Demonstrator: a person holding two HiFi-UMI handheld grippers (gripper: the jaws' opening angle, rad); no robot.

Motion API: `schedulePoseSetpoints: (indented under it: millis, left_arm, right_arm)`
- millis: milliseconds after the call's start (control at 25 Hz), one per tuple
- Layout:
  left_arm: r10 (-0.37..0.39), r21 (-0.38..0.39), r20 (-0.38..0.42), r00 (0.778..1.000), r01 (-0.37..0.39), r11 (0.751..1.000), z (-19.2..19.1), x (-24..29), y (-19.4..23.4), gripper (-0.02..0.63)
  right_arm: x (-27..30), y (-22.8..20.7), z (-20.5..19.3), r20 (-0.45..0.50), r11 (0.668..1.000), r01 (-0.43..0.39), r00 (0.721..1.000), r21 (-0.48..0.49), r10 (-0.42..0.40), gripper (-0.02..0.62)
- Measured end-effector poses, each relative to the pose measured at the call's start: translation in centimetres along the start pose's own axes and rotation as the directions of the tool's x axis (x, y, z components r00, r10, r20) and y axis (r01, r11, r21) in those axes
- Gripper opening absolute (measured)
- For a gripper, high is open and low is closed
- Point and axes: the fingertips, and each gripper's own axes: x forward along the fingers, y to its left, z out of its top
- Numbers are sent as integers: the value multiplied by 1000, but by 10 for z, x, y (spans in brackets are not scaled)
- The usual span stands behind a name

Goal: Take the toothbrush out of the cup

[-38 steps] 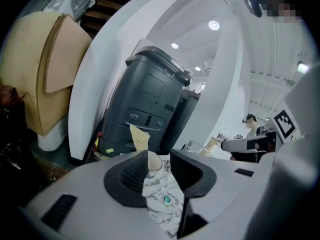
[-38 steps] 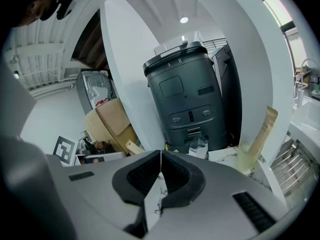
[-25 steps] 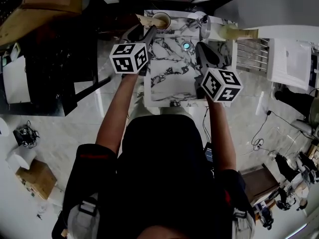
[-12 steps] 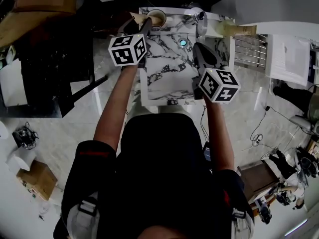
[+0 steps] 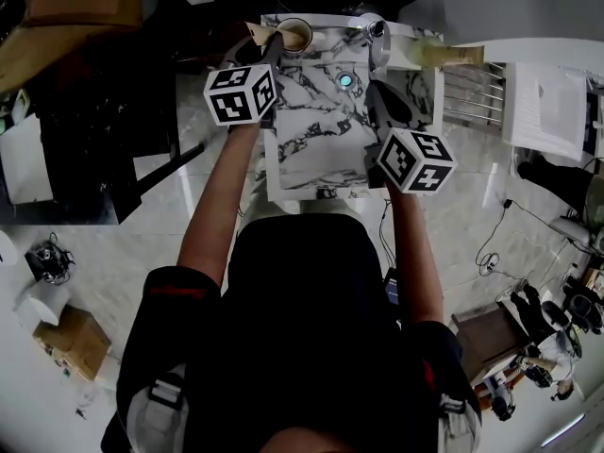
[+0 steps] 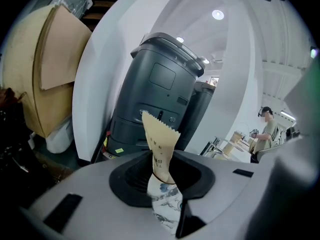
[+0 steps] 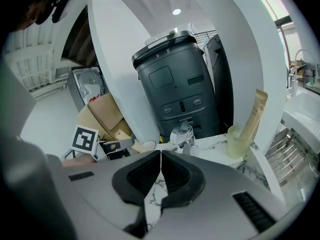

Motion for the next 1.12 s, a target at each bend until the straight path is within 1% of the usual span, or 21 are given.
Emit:
schedulePoseSetpoints:
  millis: [160,320,480,680,800,960,1120]
  left_arm:
    - [-9,11,3,1000,9,1000,1,-2,-4,80]
    - [-15,27,17,1000,15,1000,6,-5,-8,66]
    - [-21,33,33,999,20,999,11,-9,-12,63]
    - [-10,39,63,998,7,999,20,-15,-16,61]
    - [-3,52,78,997,-2,999,27,-20,-19,60]
    - [-11,71,118,993,2,997,38,-31,-26,58]
    - [-13,92,139,990,0,996,47,-46,-35,58]
  right_arm:
    - [-1,0,0,0,1000,1,1000,2,-1,35]
    - [-3,-2,2,7,1000,2,1000,2,-2,35]
    - [-6,-3,3,13,1000,6,1000,3,-6,35]
    - [-8,-5,8,25,1000,-1,1000,2,1,35]
    - [-8,-5,12,33,1000,-12,999,-2,12,35]
    - [-8,-7,18,46,1000,-25,999,-7,25,35]
    - [-10,-7,29,69,999,-37,997,-9,37,35]
